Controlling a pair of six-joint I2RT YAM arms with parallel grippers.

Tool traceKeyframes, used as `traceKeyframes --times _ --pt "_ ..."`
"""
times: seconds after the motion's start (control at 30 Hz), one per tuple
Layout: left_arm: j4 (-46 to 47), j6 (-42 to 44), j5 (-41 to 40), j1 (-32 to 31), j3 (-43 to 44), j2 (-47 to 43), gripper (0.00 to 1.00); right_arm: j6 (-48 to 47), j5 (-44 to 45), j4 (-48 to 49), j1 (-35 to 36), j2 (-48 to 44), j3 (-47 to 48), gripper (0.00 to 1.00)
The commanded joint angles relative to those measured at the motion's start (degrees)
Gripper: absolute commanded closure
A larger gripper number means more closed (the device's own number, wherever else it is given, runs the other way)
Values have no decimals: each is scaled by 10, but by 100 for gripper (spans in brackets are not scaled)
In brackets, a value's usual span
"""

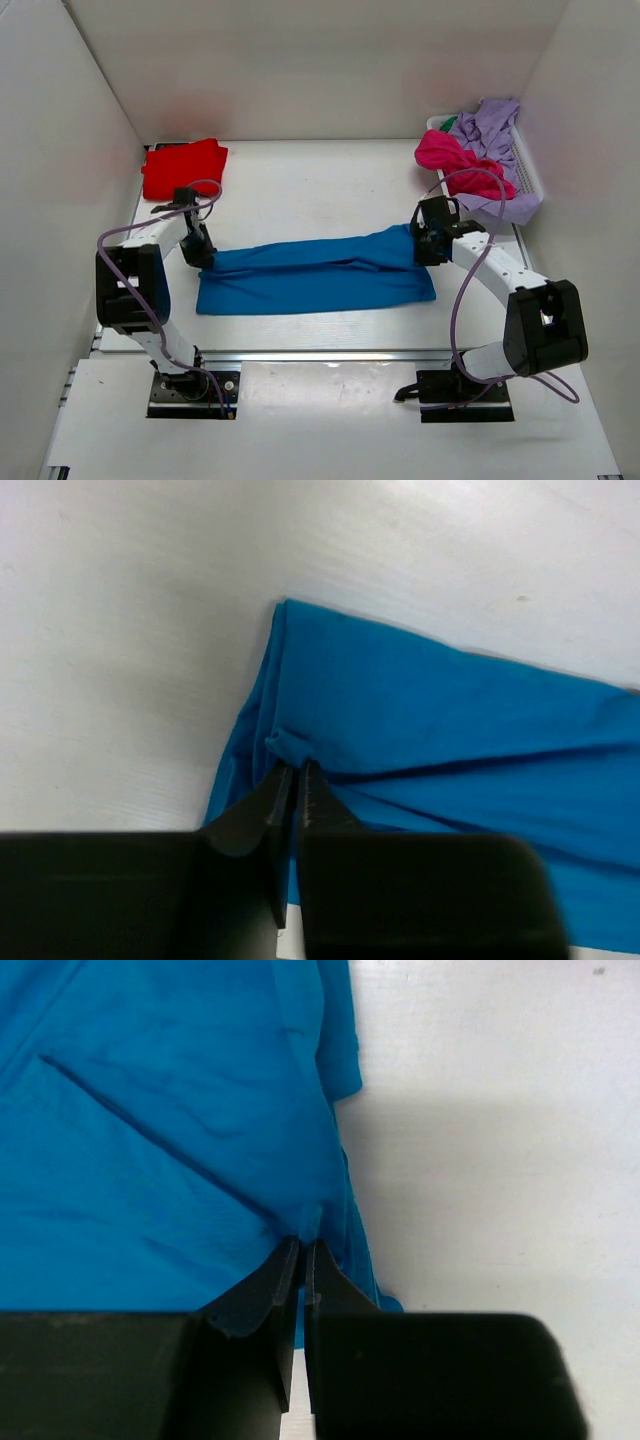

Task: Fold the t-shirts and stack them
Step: Fold the other side of the tshirt into a rectangle, then rotate the tshirt 90 degrees

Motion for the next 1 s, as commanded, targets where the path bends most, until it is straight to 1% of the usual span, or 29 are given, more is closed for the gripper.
traceKeyframes --times 0.0,0.03,0.07,0.1,0.13,0.17,0.2,0.23,0.27,0.3,0.33,0.37,0.4,0.43,0.47,0.5,0.53,0.57,0.63,0.73,0.83,0.93,0.97 --pt "-25 -2 -13 -6 0 5 83 15 2 -13 -4 -20 -8 100" --pt "-21 -2 -12 -8 0 3 75 19 -2 -22 -3 -21 -9 98" --pt "-20 -4 -14 -3 -4 2 67 19 -6 -27 -5 -18 -12 89" --pt "-16 -6 -8 -3 -5 -4 54 21 -6 -33 -4 -19 -8 85" --pt "-11 -5 -7 0 -5 -10 49 26 3 -43 -2 -18 -3 74" --pt "-8 -6 -7 6 -1 -14 46 27 22 -50 1 -24 2 61" --pt "-8 -8 -7 9 14 -24 45 35 27 -57 3 -25 11 56" --pt "-4 -7 -13 14 24 -27 44 32 30 -62 2 -32 19 46" --pt "-9 -4 -26 16 43 -37 43 30 32 -71 -2 -36 33 39" --pt "-10 -2 -31 16 71 -41 43 29 38 -84 -6 -42 54 36" --pt "-9 11 -35 13 84 -40 43 31 39 -86 -2 -42 62 36" --pt "-14 25 -29 7 109 -37 46 29 45 -94 6 -47 77 37" --pt "-16 34 -27 4 134 -26 50 37 46 -93 6 -53 86 41" --pt "-26 48 -11 -6 141 -21 66 41 42 -89 13 -59 83 51" --pt "-28 51 -25 -19 153 -9 73 45 33 -79 16 -60 89 54" --pt "-33 58 -32 -18 155 1 75 59 23 -73 23 -54 91 54" --pt "-34 61 -33 -42 148 7 75 63 24 -73 24 -49 86 54" --pt "-37 61 -30 -47 141 9 75 70 20 -71 34 -41 88 57" --pt "-29 58 -18 -55 112 7 75 88 22 -66 57 -30 84 70" --pt "-29 58 -8 -65 74 -4 77 107 11 -56 86 -18 66 78" --pt "-30 57 -10 -73 45 -1 79 127 17 -55 105 -4 46 77" --pt "-42 53 -16 -82 31 18 80 142 29 -55 111 12 23 78" --pt "-51 46 -20 -89 31 27 79 150 31 -50 110 20 15 77"
